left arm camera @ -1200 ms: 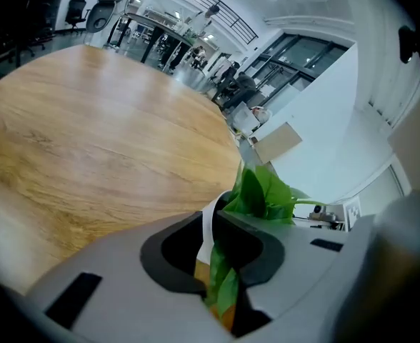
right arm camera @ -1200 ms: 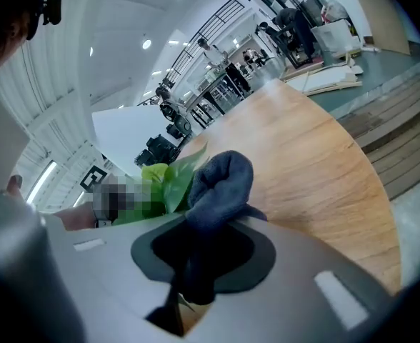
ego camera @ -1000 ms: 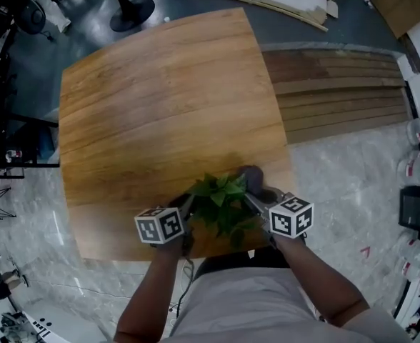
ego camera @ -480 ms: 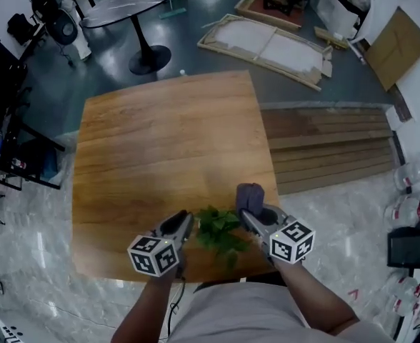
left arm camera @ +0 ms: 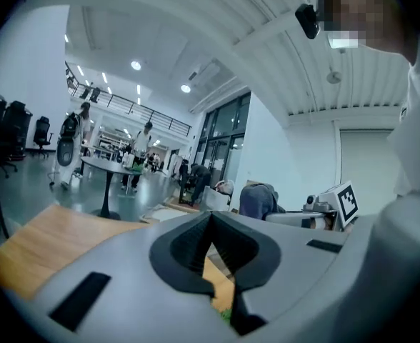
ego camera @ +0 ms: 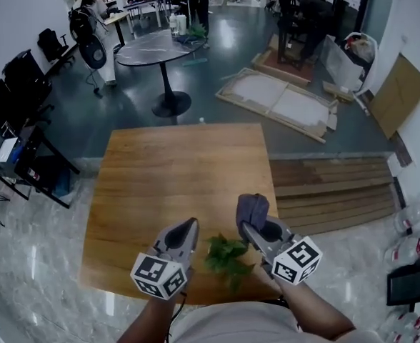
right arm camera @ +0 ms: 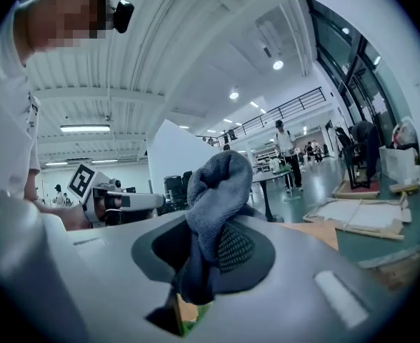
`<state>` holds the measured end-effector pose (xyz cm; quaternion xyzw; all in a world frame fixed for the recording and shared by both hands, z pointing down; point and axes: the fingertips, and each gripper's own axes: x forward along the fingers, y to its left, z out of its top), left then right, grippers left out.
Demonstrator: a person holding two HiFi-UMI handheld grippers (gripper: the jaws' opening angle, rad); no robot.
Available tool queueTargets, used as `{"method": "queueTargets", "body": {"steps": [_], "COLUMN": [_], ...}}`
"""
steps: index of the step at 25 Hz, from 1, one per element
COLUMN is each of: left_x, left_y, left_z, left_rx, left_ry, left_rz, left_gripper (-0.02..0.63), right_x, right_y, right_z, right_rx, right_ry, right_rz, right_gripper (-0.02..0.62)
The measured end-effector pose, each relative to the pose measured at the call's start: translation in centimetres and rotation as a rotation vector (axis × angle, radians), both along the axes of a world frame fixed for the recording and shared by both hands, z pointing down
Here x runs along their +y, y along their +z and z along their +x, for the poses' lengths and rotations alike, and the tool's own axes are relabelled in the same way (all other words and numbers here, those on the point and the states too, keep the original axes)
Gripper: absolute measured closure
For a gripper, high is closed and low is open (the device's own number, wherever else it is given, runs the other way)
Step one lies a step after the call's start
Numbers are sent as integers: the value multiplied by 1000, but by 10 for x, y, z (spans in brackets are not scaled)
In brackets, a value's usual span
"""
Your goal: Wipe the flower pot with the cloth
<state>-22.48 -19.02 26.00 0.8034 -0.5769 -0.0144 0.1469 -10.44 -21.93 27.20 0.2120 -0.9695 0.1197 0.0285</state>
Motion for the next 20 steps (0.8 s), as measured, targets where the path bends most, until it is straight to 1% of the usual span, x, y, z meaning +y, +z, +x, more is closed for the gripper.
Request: {"method": "queueTargets", "body": {"steps": [2, 5, 8, 11, 16, 20], "left_x": [5, 10, 14, 13, 14, 19], "left_y": [-19, -40, -49, -50, -54, -59], "left_z": [-3, -10, -11, -5, 4, 5], "left_rx": [-17, -30, -37, -42, -47, -48], "left_ry": [-12, -32, -36, -26, -25, -23], "left_rz": [39, 69, 80, 76, 81, 92], "left_gripper": [600, 600, 600, 600, 600, 600], "right_x": [4, 11, 17, 22, 27, 34], "right_y": [-19, -39, -51, -63, -77, -84], "right_z": [-5, -12, -15, -15, -10, -9], "right_rx": [-15, -32, -40, -42, -62, -91], "right_ry": [-6, -12, -16, -22, -26, -28], "right_rz": [39, 78, 101, 131, 150, 138], "right_gripper": [532, 532, 532, 532, 532, 532]}}
